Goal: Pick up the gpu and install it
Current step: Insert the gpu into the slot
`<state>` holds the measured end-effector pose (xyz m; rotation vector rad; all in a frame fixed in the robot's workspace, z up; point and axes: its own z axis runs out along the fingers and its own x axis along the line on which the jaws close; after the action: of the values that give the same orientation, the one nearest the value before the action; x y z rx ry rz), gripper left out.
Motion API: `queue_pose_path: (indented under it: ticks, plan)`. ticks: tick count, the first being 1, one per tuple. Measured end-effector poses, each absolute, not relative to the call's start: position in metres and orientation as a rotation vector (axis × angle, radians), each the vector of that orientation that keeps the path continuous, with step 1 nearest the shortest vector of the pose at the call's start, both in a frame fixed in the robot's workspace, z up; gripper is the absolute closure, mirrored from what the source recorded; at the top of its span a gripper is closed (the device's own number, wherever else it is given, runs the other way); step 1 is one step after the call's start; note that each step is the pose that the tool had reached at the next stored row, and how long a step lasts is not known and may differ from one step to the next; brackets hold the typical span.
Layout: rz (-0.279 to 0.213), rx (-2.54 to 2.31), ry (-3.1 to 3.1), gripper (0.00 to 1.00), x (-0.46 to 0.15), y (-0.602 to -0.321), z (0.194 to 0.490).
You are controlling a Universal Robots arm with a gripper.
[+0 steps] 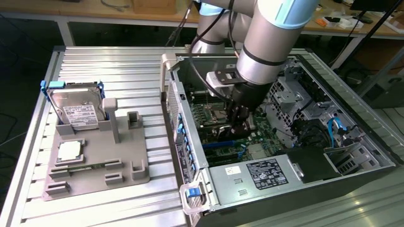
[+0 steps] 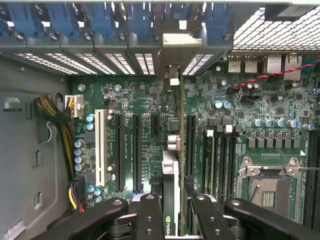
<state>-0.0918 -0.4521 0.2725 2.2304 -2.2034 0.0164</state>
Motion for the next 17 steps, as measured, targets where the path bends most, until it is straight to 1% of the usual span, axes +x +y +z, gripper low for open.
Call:
queue_pose_path:
  ticks: [17]
  plan:
    - [0.014,2.232,-2.204,0.73,-0.0966,-0.4534,0.2637]
